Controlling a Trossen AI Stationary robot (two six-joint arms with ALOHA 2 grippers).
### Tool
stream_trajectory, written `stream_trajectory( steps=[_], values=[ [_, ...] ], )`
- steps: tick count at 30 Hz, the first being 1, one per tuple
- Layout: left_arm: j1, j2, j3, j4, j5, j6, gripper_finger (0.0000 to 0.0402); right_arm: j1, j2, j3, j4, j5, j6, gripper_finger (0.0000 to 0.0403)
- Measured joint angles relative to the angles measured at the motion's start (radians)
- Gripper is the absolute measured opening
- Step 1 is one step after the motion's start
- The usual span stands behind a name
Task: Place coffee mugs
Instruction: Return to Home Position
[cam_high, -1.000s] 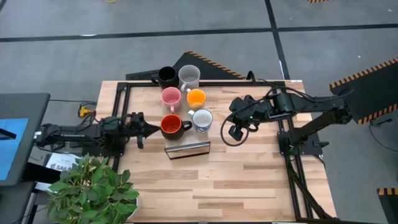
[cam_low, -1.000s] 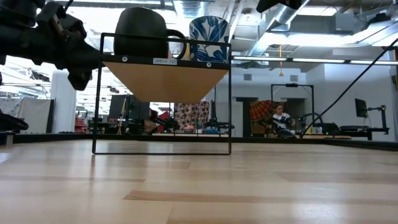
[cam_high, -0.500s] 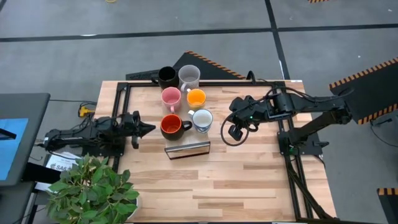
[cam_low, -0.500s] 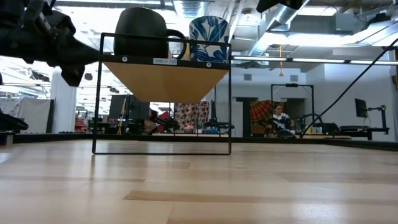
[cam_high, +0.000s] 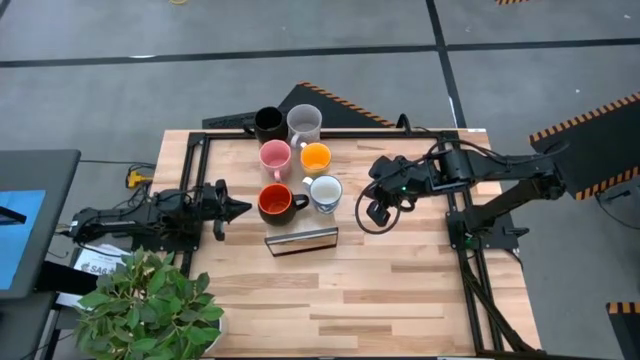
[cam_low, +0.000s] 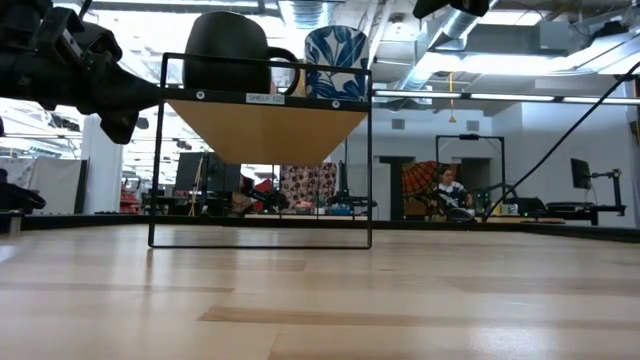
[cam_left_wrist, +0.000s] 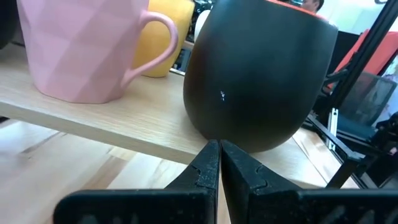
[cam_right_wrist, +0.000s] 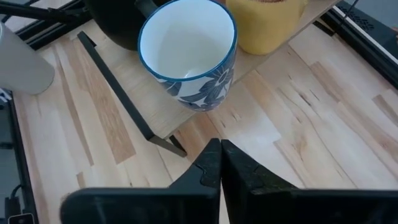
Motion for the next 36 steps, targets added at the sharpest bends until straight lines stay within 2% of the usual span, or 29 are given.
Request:
stream_trajectory(
  steps=[4, 9, 12, 17, 22, 25, 29, 32, 36],
  values=[
    [0.0, 0.0, 0.0, 0.001, 0.0, -0.011, 0.0, 0.0, 0.0, 0.0, -0.008, -0.001, -0.006, 0.0017],
    [0.0, 0.0, -0.001, -0.004, 0.039, 0.077, 0.0, 0.01, -0.005, -0.004, -0.057, -0.013, -0.016, 0.0017],
    [0.0, 0.0, -0.002, -0.005, 0.044, 0.077, 0.0, 0.033, -0.034, -0.058, -0.051, -0.021, -0.023, 0.0017],
    [0.0, 0.0, -0.002, -0.005, 0.044, 0.077, 0.0, 0.074, -0.167, -0.264, 0.023, -0.023, 0.02, 0.0017],
    [0.0, 0.0, -0.003, -0.005, 0.044, 0.077, 0.0, 0.081, -0.387, -0.539, 0.251, -0.023, 0.037, 0.0017],
    [0.0, 0.0, -0.003, -0.005, 0.043, 0.077, 0.0, 0.036, -0.51, -0.7, 0.442, -0.042, -0.023, 0.0017],
    [0.0, 0.0, -0.003, -0.005, 0.043, 0.076, 0.0, -0.07, -0.626, -0.861, 0.633, -0.165, -0.098, 0.0017],
    [0.0, 0.0, -0.003, -0.005, 0.043, 0.075, 0.0, -0.13, -0.689, -0.94, 0.698, -0.222, -0.135, 0.0022],
    [0.0, 0.0, -0.003, -0.005, 0.043, 0.075, 0.0, -0.164, -0.791, -1.007, 0.742, -0.229, -0.178, 0.0026]
  ],
)
